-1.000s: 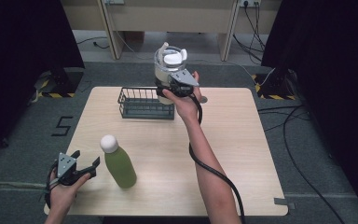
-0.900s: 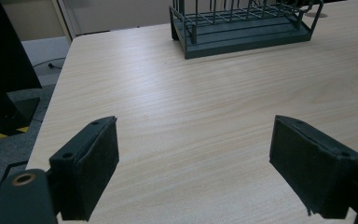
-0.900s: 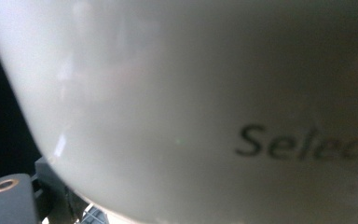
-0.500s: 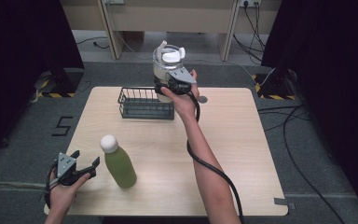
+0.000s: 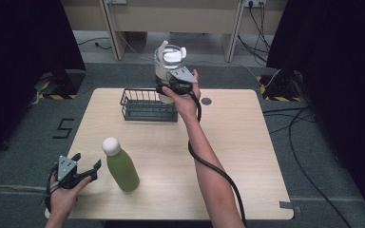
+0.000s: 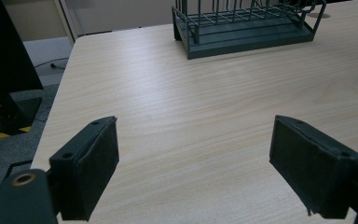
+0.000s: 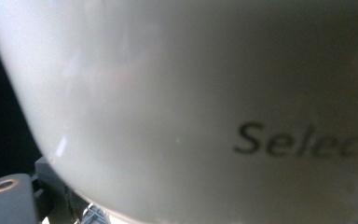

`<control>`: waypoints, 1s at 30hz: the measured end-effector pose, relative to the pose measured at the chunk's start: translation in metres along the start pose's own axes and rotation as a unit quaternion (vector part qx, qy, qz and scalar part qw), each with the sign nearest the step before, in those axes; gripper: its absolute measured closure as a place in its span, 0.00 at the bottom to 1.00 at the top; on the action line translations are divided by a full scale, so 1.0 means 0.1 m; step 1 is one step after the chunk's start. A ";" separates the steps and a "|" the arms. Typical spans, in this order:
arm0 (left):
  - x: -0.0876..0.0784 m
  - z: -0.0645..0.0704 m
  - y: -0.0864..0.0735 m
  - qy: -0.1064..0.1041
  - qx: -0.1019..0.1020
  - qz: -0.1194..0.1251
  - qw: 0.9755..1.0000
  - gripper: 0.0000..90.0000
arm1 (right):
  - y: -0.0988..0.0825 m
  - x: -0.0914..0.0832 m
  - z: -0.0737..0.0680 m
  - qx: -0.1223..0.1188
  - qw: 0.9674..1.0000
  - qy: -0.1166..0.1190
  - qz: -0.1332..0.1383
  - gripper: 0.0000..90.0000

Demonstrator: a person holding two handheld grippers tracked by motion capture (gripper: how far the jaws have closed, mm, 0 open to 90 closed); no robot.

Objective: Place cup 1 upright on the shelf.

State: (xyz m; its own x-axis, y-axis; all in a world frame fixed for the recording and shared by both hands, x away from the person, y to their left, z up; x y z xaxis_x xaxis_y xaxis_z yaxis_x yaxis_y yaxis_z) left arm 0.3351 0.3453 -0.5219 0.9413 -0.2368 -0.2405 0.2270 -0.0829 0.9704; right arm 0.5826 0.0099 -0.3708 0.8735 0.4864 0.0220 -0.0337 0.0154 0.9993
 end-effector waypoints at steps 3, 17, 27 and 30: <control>0.00 0.00 0.00 0.000 0.000 0.000 1.000 0.16 | -0.01 0.04 -0.01 -0.001 1.000 0.002 -0.001 0.11; 0.00 0.01 0.00 -0.003 0.000 0.001 1.000 0.16 | -0.05 0.18 -0.05 0.000 1.000 0.002 -0.010 0.11; -0.01 0.01 0.00 -0.002 -0.001 0.002 1.000 0.16 | -0.13 0.29 -0.08 0.008 1.000 -0.001 -0.021 0.11; -0.01 0.01 0.00 -0.003 -0.001 0.002 1.000 0.16 | -0.16 0.32 -0.08 0.010 1.000 -0.003 -0.024 0.11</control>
State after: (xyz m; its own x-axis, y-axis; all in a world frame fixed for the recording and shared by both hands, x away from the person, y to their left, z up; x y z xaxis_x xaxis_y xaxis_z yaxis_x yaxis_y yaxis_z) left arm 0.3340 0.3449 -0.5218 0.9408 -0.2431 -0.2365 0.2233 -0.0808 0.9714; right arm 0.6069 0.0321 -0.3862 0.8765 0.4807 -0.0257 0.0176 0.0214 0.9996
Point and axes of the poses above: each handheld gripper's, and its own axes: x roughly forward along the jaws, y roughly out of its top, z roughly to its right, the point moved 1 cm from there along x, roughly forward along the jaws, and after that the axes turned 5 degrees about z, right-handed, at the moved point
